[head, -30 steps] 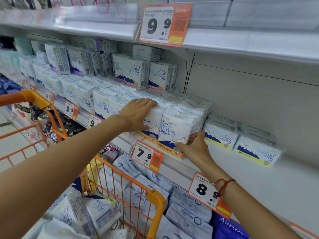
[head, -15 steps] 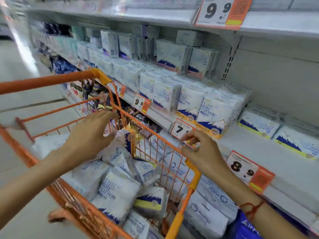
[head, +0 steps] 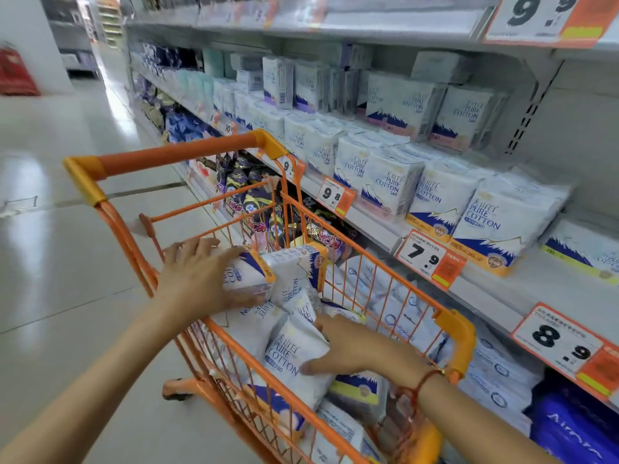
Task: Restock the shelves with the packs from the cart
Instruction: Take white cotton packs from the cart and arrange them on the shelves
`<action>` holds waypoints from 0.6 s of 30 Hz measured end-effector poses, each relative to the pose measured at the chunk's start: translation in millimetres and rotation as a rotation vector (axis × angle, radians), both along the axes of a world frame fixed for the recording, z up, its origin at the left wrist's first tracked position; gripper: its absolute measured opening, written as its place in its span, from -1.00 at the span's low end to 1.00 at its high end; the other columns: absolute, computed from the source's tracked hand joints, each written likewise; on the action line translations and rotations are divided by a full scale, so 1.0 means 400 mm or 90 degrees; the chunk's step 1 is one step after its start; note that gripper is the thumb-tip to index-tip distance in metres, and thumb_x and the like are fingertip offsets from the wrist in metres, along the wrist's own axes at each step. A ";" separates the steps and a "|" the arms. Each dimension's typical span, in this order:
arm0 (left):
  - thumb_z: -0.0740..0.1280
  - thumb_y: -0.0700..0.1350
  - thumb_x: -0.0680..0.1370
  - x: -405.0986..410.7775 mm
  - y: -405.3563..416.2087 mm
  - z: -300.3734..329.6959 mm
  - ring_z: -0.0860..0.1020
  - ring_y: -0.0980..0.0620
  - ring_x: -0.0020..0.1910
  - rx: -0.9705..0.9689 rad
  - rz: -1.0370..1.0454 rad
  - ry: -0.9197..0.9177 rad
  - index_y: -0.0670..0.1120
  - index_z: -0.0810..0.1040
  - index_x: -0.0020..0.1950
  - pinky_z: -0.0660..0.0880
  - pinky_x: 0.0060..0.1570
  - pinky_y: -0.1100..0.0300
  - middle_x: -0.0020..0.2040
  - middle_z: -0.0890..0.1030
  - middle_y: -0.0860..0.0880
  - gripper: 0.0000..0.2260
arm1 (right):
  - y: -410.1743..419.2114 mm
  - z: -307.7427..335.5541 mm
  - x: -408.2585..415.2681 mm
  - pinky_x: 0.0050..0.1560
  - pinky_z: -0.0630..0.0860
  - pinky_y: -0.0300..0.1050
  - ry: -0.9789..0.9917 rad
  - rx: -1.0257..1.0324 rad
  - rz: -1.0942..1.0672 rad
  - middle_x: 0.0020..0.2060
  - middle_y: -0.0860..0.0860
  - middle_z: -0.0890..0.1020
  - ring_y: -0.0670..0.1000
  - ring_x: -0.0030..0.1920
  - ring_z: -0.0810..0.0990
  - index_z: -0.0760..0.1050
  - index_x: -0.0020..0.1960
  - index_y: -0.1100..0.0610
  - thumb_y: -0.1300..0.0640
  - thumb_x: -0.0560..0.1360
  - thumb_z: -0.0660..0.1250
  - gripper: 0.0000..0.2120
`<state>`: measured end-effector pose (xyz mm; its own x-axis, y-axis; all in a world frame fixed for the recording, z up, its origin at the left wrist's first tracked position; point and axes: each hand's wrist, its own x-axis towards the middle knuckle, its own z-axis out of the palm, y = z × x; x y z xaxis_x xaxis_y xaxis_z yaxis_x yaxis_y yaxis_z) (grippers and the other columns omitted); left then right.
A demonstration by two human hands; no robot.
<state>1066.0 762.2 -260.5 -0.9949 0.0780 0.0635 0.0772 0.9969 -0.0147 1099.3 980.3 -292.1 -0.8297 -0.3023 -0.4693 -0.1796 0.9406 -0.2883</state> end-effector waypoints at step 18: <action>0.53 0.24 0.18 -0.009 0.042 0.004 0.21 -0.10 0.40 0.414 -0.229 0.297 0.10 0.24 0.46 0.30 0.32 -0.10 0.43 0.17 -0.10 -0.09 | 0.173 0.137 0.046 0.13 0.51 0.00 -0.085 -0.855 -0.521 -0.08 0.06 0.71 0.05 -0.02 0.64 0.56 0.14 0.13 0.12 0.35 0.44 -0.64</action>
<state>1062.4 778.8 -258.7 -0.7784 0.1885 0.5988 0.5161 0.7352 0.4395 1117.6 1049.5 -237.3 -0.9466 -0.0498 -0.3186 0.3223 -0.1789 -0.9296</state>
